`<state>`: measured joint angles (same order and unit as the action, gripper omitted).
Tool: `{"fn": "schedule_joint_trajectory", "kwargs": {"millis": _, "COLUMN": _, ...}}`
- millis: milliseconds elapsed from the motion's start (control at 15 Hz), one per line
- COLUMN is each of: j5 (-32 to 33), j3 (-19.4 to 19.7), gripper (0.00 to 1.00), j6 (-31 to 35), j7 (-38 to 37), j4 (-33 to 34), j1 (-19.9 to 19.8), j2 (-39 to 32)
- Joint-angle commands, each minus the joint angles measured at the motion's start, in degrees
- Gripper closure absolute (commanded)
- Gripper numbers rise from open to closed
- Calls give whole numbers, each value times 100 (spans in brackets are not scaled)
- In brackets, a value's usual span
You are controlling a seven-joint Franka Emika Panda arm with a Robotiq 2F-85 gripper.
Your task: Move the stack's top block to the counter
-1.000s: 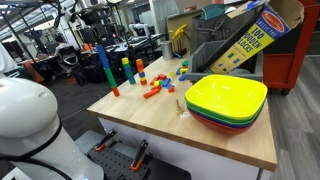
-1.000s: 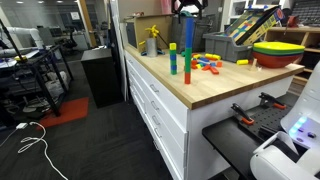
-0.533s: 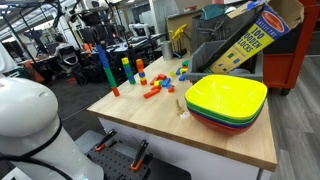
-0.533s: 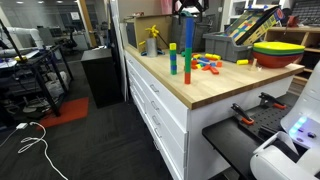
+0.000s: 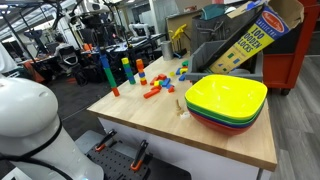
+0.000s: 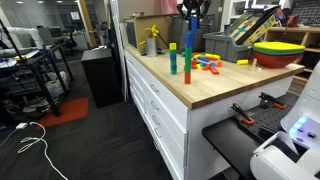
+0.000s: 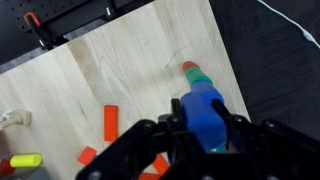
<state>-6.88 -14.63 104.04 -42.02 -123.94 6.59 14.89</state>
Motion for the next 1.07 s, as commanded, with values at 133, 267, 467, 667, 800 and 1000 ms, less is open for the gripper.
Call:
{"fn": "schedule_joint_trajectory", "kwargs": {"millis": 133, "j5": -235, "j3": 83, "gripper": 92, "j6": 26, "j7": 68, "j4": -275, "j1": 65, "j2": 314}}
{"fn": "schedule_joint_trajectory", "kwargs": {"millis": 267, "j5": -286, "j3": 103, "gripper": 92, "j6": 27, "j7": 75, "j4": -309, "j1": 50, "j2": 385}}
{"fn": "schedule_joint_trajectory", "kwargs": {"millis": 467, "j5": -196, "j3": 171, "gripper": 92, "j6": 75, "j7": 25, "j4": -373, "j1": -45, "j2": 535}}
{"fn": "schedule_joint_trajectory", "kwargs": {"millis": 667, "j5": -234, "j3": 398, "gripper": 92, "j6": 132, "j7": 41, "j4": -462, "j1": -211, "j2": 621}}
{"fn": "schedule_joint_trajectory", "kwargs": {"millis": 800, "j5": -279, "j3": 592, "gripper": 92, "j6": 227, "j7": 44, "j4": -546, "j1": -357, "j2": 613}}
{"fn": "schedule_joint_trajectory", "kwargs": {"millis": 1000, "j5": -257, "j3": 817, "gripper": 92, "j6": 452, "j7": 16, "j4": -651, "j1": -569, "j2": 509}}
